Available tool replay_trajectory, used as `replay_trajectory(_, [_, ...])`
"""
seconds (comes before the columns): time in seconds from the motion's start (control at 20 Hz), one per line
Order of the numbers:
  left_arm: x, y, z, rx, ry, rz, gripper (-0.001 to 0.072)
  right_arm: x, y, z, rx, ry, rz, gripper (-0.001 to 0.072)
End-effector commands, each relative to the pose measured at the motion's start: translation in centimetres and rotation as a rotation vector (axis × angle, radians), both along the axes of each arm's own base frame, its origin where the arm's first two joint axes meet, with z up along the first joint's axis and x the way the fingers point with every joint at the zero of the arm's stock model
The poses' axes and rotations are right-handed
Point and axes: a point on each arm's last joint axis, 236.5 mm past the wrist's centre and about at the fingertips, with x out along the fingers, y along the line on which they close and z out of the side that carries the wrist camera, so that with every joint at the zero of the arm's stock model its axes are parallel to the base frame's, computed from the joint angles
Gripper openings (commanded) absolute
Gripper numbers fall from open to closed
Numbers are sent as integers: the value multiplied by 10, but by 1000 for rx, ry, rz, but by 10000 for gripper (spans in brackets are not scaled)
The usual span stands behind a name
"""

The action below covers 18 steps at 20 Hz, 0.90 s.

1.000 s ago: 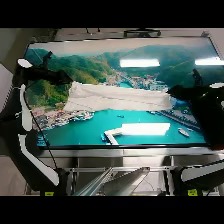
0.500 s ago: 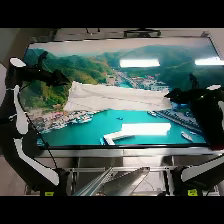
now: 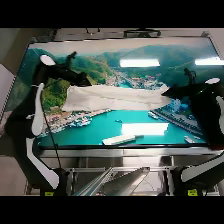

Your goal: Fold the shirts.

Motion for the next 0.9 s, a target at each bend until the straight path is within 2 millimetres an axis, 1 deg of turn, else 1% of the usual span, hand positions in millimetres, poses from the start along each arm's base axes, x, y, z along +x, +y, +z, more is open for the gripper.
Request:
replay_trajectory(0.0, [-22, -88, -38, 4, 28, -86, 22, -12, 19, 84, 103, -60, 96, 18])
replay_trajectory(0.05, [-35, -116, -55, 10, 46, -121, 22, -16, 25, 116, 137, -104, 119, 18])
replay_trajectory(0.1, [-48, -142, -69, 15, 56, -148, 21, -19, 30, 145, 162, -145, 140, 18])
replay_trajectory(0.15, [-58, -164, -81, 21, 65, -167, 22, -23, 35, 172, 185, -180, 160, 18])
replay_trajectory(0.2, [-68, -186, -90, 22, 64, -194, 22, -27, 39, 195, 208, -205, 177, 18])
replay_trajectory(0.25, [-75, -203, -96, 20, 62, -219, 21, -31, 45, 212, 225, -233, 201, 18])
replay_trajectory(0.3, [-81, -220, -100, 17, 58, -242, 22, -34, 49, 224, 233, -259, 217, 18])
replay_trajectory(0.35, [-85, -234, -101, 12, 49, -254, 22, -35, 52, 230, 236, -265, 219, 18])
replay_trajectory(0.4, [-86, -243, -101, 1, 37, -253, 21, -36, 54, 232, 237, -264, 221, 18])
replay_trajectory(0.45, [-86, -252, -96, -28, 30, -240, 21, -36, 55, 231, 233, -261, 225, 18])
replay_trajectory(0.5, [-85, -260, -84, -82, 42, -220, 21, -35, 57, 228, 225, -258, 224, 18])
replay_trajectory(0.55, [-84, -262, -66, -147, 66, -199, 21, -33, 61, 228, 226, -260, 226, 18])
replay_trajectory(0.6, [-82, -261, -43, -217, 80, -187, 21, -29, 64, 228, 224, -269, 215, 18])
replay_trajectory(0.65, [-79, -255, -10, -302, 75, -193, 21, -22, 69, 229, 220, -282, 200, 18])
replay_trajectory(0.7, [-77, -244, 27, -381, 66, -214, 19, -16, 77, 229, 216, -295, 187, 18])
replay_trajectory(0.75, [-77, -226, 66, -447, 46, -251, 12, -9, 89, 230, 214, -311, 179, 18])
replay_trajectory(0.8, [-78, -200, 107, -493, 15, -286, 11, -3, 104, 229, 212, -326, 174, 18])
replay_trajectory(0.85, [-79, -173, 142, -517, -21, -304, 11, 3, 124, 228, 214, -337, 174, 18])
